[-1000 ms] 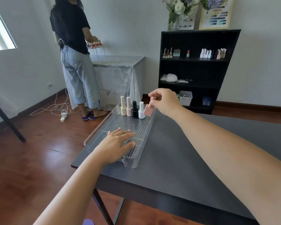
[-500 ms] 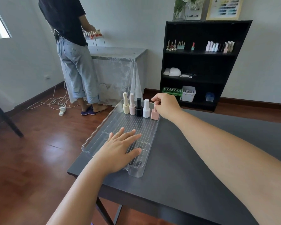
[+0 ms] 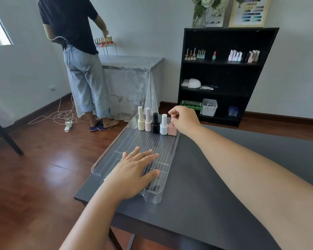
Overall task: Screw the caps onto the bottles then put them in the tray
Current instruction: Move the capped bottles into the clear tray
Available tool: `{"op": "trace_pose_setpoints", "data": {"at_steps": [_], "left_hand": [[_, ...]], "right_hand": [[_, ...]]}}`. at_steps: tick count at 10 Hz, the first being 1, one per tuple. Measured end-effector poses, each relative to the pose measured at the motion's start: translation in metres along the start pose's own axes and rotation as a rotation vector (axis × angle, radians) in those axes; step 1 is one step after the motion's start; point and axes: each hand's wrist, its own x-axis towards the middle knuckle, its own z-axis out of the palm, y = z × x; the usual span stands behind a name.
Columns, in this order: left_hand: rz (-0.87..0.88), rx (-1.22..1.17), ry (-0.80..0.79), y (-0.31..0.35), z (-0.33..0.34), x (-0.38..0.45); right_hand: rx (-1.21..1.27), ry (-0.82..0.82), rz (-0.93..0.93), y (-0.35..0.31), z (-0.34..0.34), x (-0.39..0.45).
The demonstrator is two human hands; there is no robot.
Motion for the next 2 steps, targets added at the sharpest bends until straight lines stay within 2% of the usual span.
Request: {"op": "trace_pose_setpoints", "data": {"at_steps": [2], "left_hand": [[-0.004, -0.010, 0.002, 0.0003, -0.0009, 0.0002]], "right_hand": [[0.061, -0.037, -0.014, 0.0003, -0.0063, -0.0055]]}}
